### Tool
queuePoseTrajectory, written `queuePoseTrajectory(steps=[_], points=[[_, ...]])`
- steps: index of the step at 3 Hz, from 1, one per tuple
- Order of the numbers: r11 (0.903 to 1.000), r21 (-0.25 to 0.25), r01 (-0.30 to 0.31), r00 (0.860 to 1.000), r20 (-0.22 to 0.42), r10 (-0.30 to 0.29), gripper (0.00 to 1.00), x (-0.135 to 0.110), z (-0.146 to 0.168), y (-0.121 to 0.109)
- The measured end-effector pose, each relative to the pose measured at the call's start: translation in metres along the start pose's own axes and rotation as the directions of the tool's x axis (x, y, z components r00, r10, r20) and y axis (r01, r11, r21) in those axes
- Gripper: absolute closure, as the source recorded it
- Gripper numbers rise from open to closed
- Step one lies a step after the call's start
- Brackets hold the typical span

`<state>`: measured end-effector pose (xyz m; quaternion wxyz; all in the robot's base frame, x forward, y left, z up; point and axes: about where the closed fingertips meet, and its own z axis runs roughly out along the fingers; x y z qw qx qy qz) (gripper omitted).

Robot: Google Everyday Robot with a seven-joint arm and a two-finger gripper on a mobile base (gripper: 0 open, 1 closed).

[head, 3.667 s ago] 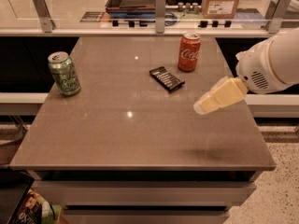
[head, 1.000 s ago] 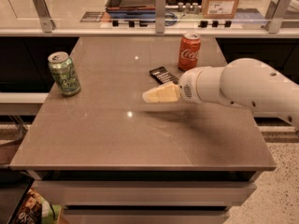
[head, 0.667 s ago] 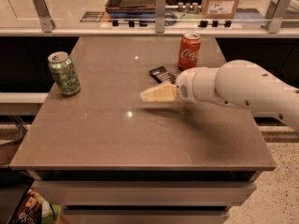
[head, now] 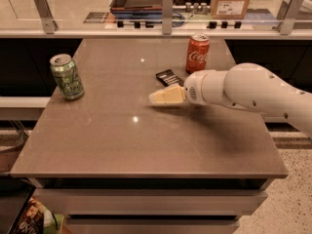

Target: Move rxbar chocolate near green can

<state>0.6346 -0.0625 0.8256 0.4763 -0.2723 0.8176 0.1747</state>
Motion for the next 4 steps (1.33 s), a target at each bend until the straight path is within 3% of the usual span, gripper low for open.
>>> queuePoseTrajectory(steps=[2, 3, 4], points=[[0.9999, 0.007, 0.008, 1.000, 0.022, -0.008, 0.00, -0.004, 0.015, -0.031], [1.0000, 0.005, 0.008, 1.000, 0.023, -0.009, 0.16, -0.005, 0.016, -0.030], [0.9999, 0.003, 0.010, 1.000, 0.023, -0.010, 0.40, -0.006, 0.017, -0.028]])
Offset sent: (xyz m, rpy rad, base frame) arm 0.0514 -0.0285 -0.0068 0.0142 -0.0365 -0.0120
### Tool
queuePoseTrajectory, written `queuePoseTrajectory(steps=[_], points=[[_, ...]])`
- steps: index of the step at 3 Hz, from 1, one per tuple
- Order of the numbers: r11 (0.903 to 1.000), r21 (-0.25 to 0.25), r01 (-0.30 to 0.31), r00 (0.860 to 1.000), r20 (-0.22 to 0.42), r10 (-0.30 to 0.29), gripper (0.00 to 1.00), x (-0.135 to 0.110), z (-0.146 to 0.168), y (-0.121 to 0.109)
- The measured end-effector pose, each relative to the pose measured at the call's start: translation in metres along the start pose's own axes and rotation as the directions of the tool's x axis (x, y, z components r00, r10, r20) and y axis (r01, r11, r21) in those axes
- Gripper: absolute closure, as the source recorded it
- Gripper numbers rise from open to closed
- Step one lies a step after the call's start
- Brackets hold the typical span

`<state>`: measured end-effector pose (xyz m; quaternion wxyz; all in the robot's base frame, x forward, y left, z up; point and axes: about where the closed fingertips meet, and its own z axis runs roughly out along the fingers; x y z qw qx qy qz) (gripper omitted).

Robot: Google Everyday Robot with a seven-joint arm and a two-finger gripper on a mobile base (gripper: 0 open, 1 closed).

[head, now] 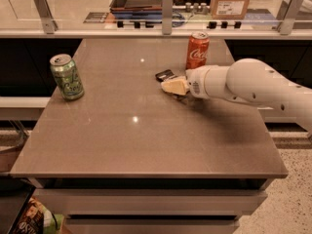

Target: Move rxbar chocolate near green can

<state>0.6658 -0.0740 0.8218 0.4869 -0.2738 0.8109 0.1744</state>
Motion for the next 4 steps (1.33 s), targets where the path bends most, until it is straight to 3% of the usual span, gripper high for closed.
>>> queuePoseTrajectory(steps=[2, 3, 4], points=[[1.0000, -0.005, 0.003, 1.000, 0.000, -0.003, 0.86, -0.0012, 0.0016, 0.0031], [1.0000, -0.007, 0.004, 1.000, 0.000, -0.004, 1.00, -0.0018, 0.0023, 0.0046], [1.0000, -0.007, 0.004, 1.000, 0.000, -0.004, 1.00, -0.0018, 0.0024, 0.0047]])
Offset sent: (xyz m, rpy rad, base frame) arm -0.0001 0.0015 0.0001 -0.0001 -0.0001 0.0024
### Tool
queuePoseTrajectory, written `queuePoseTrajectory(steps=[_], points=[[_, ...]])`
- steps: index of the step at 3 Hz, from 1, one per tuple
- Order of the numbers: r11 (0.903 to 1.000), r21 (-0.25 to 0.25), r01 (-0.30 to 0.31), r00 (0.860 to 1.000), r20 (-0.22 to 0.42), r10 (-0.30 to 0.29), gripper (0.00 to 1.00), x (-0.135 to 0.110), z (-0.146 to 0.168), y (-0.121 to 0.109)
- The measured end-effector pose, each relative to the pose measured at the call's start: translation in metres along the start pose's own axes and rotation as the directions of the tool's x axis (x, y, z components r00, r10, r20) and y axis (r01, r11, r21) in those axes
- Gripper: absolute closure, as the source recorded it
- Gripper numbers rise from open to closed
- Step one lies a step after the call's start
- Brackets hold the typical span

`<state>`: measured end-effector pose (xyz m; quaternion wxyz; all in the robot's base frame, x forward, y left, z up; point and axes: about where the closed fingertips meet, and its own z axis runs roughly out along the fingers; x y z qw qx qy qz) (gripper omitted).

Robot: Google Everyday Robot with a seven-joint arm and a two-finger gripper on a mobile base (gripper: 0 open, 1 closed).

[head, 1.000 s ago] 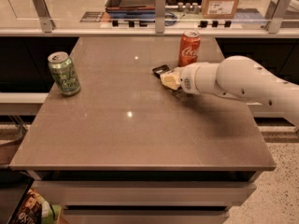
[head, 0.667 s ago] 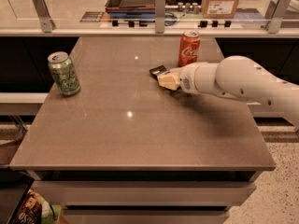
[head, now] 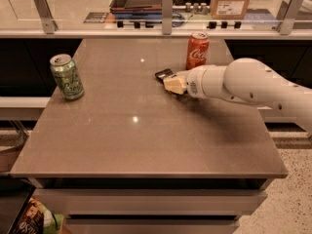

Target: Move rxbar chocolate near green can

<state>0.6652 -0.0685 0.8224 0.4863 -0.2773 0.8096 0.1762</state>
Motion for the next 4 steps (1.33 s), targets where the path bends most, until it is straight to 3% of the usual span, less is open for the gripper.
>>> queuePoseTrajectory(steps=[2, 3, 4], points=[[0.9973, -0.066, 0.032, 0.999, 0.016, -0.031, 1.00, -0.032, -0.018, 0.005], [0.9911, -0.119, 0.060, 0.998, 0.018, -0.058, 1.00, -0.050, -0.031, 0.018], [0.9718, -0.221, 0.082, 0.997, 0.024, -0.078, 1.00, -0.058, -0.033, 0.045]])
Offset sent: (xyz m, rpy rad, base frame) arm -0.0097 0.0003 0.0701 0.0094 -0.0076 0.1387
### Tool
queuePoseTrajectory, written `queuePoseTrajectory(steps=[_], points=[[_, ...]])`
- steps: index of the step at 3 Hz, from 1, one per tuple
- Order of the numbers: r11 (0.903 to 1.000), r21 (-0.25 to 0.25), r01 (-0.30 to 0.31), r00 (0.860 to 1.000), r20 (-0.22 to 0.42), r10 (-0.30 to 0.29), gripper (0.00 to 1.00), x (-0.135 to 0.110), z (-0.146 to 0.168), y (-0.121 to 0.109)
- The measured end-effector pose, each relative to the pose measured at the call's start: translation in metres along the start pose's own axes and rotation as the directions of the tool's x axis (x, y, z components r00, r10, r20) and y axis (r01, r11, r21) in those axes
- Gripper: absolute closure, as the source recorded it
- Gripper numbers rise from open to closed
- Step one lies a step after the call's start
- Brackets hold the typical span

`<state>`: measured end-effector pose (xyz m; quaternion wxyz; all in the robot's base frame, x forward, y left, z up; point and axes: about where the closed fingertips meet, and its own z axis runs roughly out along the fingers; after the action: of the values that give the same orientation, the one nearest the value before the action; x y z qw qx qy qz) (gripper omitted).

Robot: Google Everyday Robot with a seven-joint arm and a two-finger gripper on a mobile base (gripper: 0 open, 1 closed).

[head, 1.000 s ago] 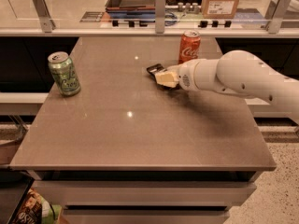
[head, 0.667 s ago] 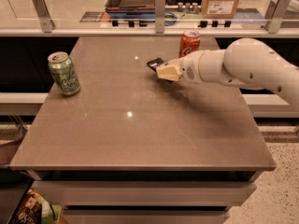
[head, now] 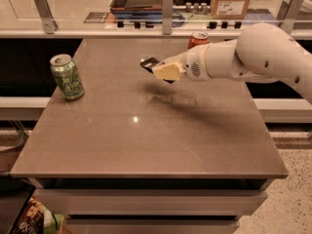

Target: Move rxbar chocolate near green can

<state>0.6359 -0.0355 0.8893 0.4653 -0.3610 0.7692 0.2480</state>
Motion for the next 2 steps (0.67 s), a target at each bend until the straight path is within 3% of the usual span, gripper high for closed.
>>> queuePoseTrajectory(steps=[1, 2], points=[[0.9955, -0.093, 0.017, 1.000, 0.006, -0.017, 1.00, -0.002, 0.008, 0.031], [0.9840, -0.177, 0.022, 1.000, 0.012, -0.020, 1.00, -0.001, 0.020, 0.066]])
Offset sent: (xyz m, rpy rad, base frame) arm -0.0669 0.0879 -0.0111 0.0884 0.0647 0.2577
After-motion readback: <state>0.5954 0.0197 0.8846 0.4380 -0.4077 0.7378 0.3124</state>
